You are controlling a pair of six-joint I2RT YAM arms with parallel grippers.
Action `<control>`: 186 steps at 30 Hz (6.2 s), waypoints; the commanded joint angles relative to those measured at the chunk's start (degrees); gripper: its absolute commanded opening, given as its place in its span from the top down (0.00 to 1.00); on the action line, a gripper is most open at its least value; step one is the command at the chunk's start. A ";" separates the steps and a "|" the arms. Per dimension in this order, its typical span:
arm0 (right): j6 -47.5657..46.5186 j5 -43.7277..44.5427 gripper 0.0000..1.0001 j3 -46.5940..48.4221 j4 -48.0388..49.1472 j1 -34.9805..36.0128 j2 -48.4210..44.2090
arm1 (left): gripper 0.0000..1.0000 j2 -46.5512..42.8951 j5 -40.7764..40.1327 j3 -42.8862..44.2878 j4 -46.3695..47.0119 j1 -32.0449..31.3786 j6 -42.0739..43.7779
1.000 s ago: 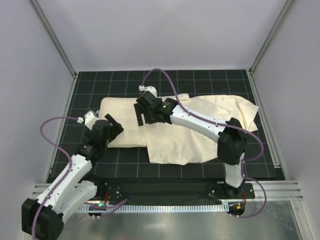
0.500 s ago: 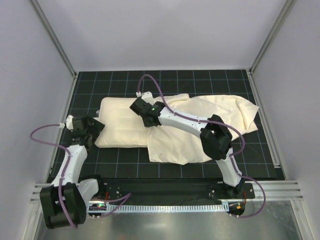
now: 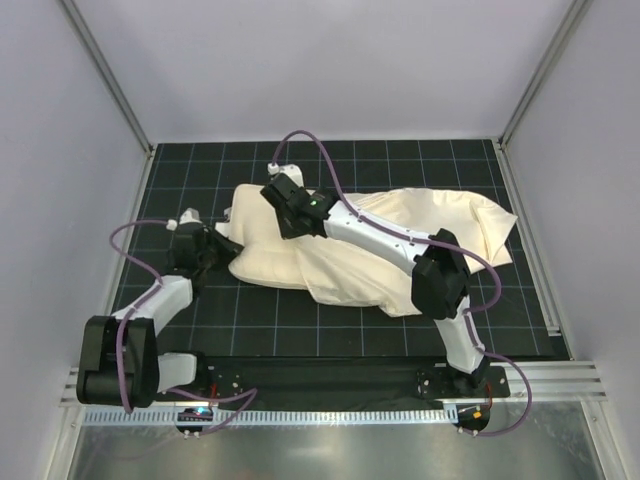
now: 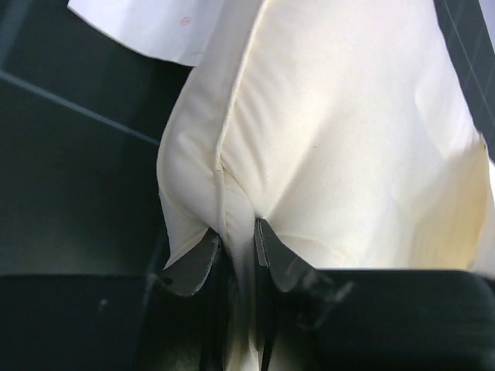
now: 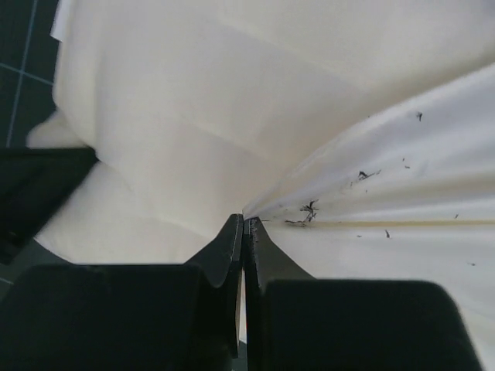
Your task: Put the pillow into the pillowcase
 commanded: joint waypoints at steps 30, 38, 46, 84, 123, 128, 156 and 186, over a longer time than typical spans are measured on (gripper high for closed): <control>-1.68 -8.87 0.96 -24.78 6.10 -8.63 -22.09 | 1.00 -20.88 4.49 10.89 -11.14 -16.43 -0.86; -2.83 -14.93 0.96 -6.26 1.26 -5.20 -18.31 | 1.00 -18.25 7.31 22.93 -10.69 -17.13 -4.64; -0.11 -23.20 0.96 19.22 -2.70 -3.53 -11.27 | 1.00 -9.20 8.71 49.98 -16.40 -17.31 -2.62; 19.32 -19.43 0.96 -84.88 37.03 -24.62 -62.15 | 0.25 17.07 -29.08 69.24 -43.99 -53.35 21.99; 15.99 0.09 0.00 -81.48 18.84 -32.96 -74.20 | 0.85 54.63 -23.98 76.05 -52.71 -45.97 17.59; 9.23 -5.88 0.00 -73.30 20.23 -45.87 -67.11 | 0.98 52.25 -24.07 74.80 -51.74 -45.79 22.68; 1.22 -15.12 0.39 -55.61 25.69 -58.03 -34.46 | 0.20 34.93 -29.07 69.80 -58.42 -46.32 19.01; 6.49 -12.13 0.95 -73.99 24.46 -36.93 -59.87 | 0.57 37.30 -45.69 63.91 -65.27 -40.34 14.96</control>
